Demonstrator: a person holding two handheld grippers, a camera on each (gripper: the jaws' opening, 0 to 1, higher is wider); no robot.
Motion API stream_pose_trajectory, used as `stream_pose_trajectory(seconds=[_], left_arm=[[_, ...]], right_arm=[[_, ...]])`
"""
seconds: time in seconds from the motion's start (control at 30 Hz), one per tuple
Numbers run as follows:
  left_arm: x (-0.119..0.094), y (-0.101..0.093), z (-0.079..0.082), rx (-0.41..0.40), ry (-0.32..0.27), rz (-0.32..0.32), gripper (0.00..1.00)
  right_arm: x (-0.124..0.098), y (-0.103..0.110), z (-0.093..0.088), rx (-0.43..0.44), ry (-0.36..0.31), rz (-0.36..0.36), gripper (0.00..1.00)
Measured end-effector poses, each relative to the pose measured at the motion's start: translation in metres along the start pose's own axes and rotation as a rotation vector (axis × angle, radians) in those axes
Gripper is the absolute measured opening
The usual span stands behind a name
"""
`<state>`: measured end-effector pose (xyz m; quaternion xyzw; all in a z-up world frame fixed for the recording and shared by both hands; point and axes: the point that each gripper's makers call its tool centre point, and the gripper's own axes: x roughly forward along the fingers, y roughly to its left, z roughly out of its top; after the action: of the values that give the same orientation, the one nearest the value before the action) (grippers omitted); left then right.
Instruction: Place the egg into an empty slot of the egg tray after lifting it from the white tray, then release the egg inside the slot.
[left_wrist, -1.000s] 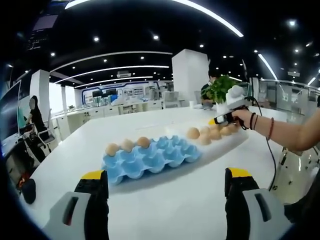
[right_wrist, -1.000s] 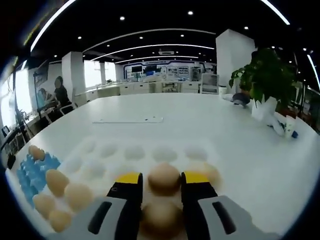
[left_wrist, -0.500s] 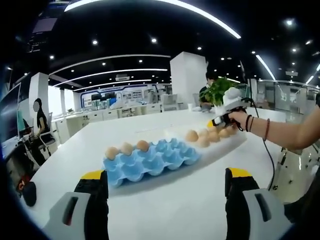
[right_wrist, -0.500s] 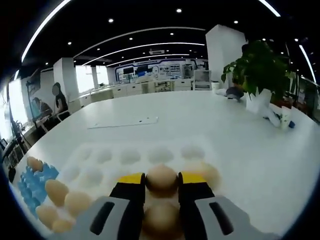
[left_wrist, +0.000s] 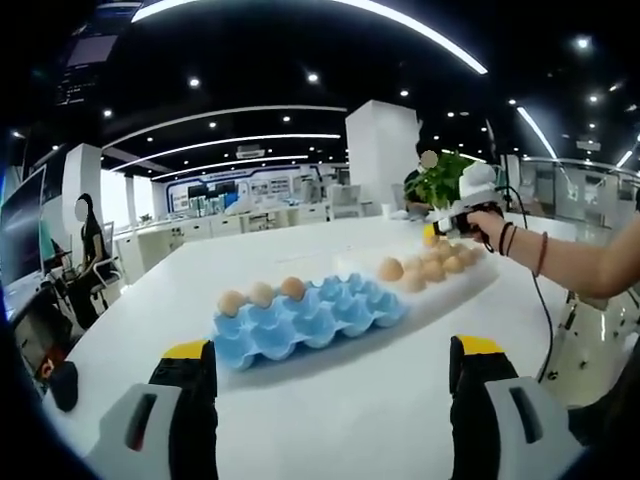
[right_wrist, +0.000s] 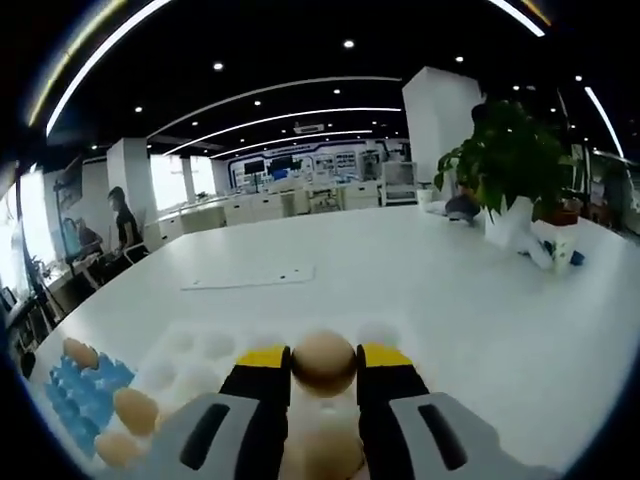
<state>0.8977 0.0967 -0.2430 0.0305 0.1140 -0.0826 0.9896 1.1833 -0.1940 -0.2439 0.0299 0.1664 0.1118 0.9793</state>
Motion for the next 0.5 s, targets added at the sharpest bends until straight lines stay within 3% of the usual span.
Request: stream_pose_trajectory(seconds=[0.5], left_arm=[[-0.004, 0.0, -0.002, -0.003, 0.006, 0.004, 0.99]], right_arm=[[-0.01, 0.018, -0.003, 0.018, 0.022, 0.051, 0.26]])
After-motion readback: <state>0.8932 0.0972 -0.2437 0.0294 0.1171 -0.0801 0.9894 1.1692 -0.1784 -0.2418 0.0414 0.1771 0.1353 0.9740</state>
